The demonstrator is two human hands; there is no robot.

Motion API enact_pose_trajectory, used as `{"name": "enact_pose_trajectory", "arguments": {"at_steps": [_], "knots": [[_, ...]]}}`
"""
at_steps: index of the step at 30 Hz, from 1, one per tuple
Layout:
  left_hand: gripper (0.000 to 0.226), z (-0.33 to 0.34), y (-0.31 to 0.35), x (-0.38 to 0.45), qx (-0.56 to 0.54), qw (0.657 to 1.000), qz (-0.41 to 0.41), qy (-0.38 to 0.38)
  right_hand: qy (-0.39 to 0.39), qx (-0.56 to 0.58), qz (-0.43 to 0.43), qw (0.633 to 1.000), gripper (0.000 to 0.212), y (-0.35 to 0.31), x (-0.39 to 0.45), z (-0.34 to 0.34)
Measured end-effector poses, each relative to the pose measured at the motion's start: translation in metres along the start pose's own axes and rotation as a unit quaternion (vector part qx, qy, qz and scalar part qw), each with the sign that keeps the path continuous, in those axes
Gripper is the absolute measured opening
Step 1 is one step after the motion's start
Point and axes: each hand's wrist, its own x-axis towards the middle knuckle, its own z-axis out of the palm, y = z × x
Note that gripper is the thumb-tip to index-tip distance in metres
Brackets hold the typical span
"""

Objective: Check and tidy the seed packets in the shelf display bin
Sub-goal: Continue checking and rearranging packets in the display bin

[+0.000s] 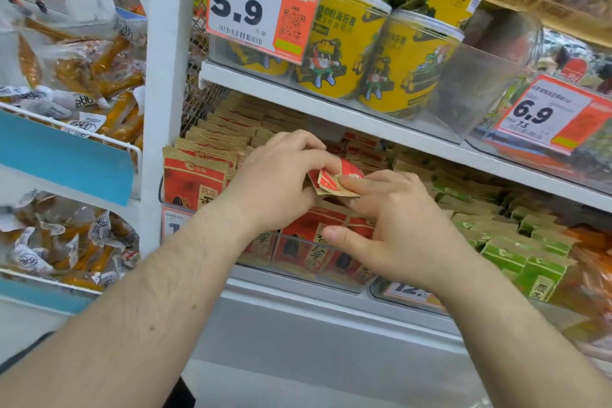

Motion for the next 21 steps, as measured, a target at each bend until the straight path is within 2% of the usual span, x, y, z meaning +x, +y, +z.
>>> {"name": "enact_pose_trajectory", "arguments": {"at_steps": [5, 9, 11, 13, 15, 16, 18, 20, 21], "knots": [[0.03, 0.006, 0.005, -0.02, -0.03, 0.988, 0.121, 0.088, 0.16, 0.09, -0.029, 0.983, 0.033, -0.008, -0.027, 0.009], [0.02, -0.005, 0.025, -0.031, -0.078, 0.963, 0.177, 0.186, 0.304, 0.173, -0.03, 0.936, 0.014, -0.02, -0.04, 0.001], [0.016, -0.013, 0.042, -0.035, -0.135, 0.948, 0.17, 0.231, 0.37, 0.198, -0.011, 0.908, 0.011, -0.028, -0.039, -0.014], [0.01, -0.016, 0.06, -0.038, -0.219, 0.936, 0.119, 0.25, 0.401, 0.222, 0.007, 0.889, 0.008, -0.032, -0.033, -0.03], [0.011, -0.015, 0.073, -0.041, -0.352, 0.91, 0.019, 0.218, 0.393, 0.259, 0.038, 0.881, 0.011, -0.033, -0.025, -0.04], [0.012, -0.013, 0.076, -0.041, -0.428, 0.884, -0.046, 0.181, 0.374, 0.292, 0.065, 0.878, 0.017, -0.033, -0.022, -0.042], [0.015, -0.006, 0.079, -0.041, -0.551, 0.811, -0.17, 0.098, 0.314, 0.386, 0.151, 0.854, 0.031, -0.032, -0.019, -0.041], [0.017, -0.002, 0.078, -0.041, -0.617, 0.749, -0.239, 0.034, 0.253, 0.459, 0.217, 0.823, 0.037, -0.029, -0.022, -0.034], [0.02, 0.0, 0.077, -0.042, -0.628, 0.737, -0.25, 0.017, 0.228, 0.477, 0.229, 0.817, 0.037, -0.027, -0.023, -0.031]]}}
